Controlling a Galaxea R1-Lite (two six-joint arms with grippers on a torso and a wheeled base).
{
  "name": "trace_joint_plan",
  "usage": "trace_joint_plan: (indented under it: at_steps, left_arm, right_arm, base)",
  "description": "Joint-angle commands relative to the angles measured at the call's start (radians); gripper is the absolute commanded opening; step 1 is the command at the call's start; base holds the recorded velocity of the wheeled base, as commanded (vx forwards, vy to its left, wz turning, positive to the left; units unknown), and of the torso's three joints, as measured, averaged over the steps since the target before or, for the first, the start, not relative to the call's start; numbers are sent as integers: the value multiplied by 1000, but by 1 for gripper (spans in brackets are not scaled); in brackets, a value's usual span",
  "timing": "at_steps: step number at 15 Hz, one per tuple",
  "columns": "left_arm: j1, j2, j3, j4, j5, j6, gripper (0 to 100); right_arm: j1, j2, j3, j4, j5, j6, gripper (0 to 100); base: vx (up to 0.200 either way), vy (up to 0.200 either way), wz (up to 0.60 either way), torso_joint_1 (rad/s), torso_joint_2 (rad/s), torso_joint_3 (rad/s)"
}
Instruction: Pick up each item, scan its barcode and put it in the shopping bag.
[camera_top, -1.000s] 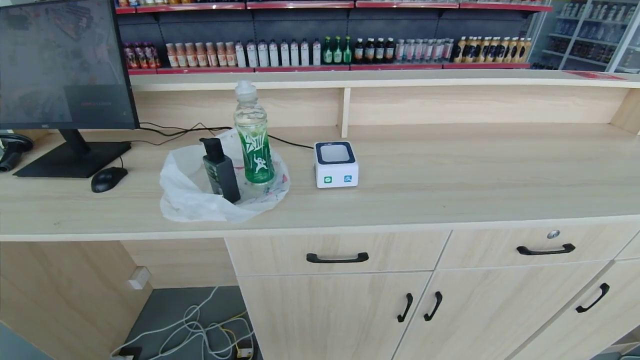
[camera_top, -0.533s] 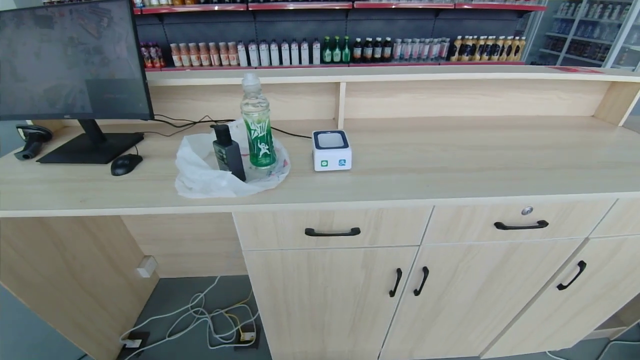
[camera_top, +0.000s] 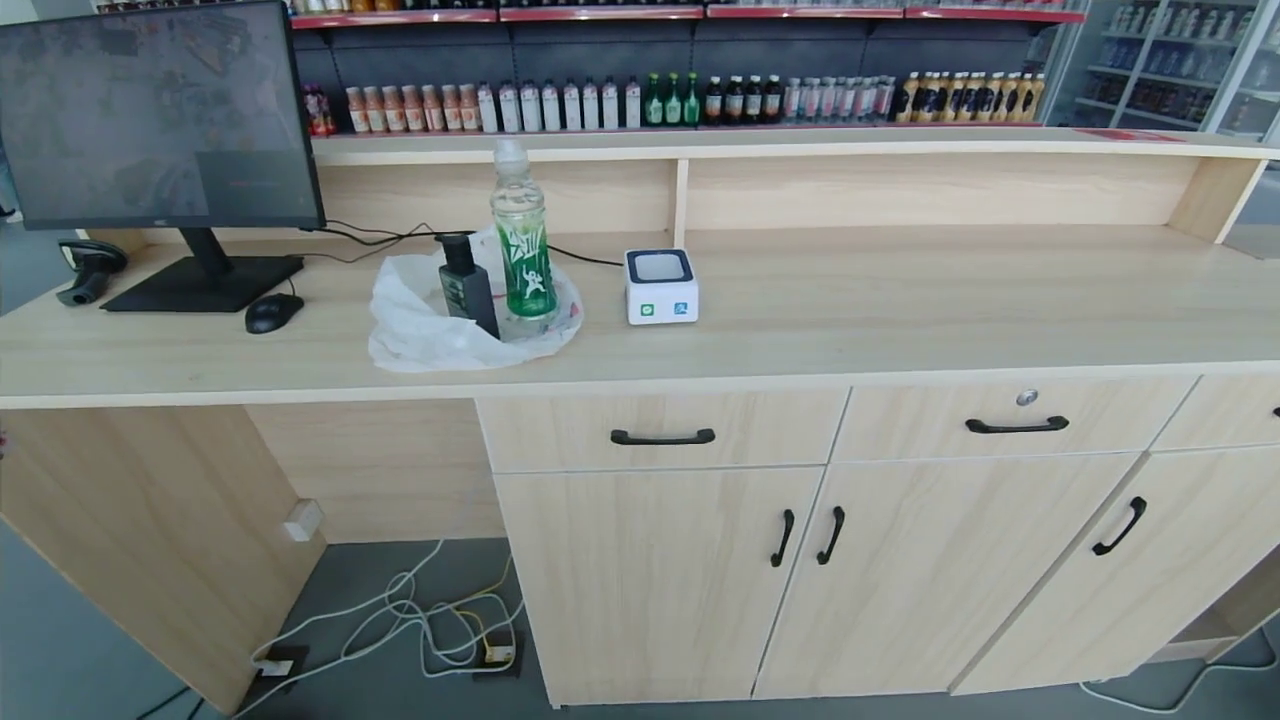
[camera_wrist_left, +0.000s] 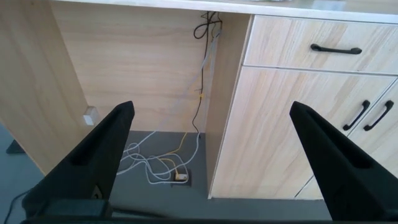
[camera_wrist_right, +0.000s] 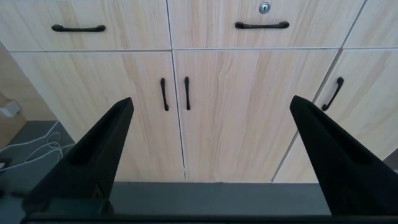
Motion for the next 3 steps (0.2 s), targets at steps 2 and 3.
trace_joint_plan:
  at_steps: [2,3]
  left_arm:
    - [0,0,0,0,0,-1,100]
    - [0,0,0,0,0,1,100]
  right_arm:
    - [0,1,0,0,2,1,100]
    - [0,1,0,0,0,18,100]
  base:
    - [0,0,0,0,0,0]
    - [0,0,0,0,0,0]
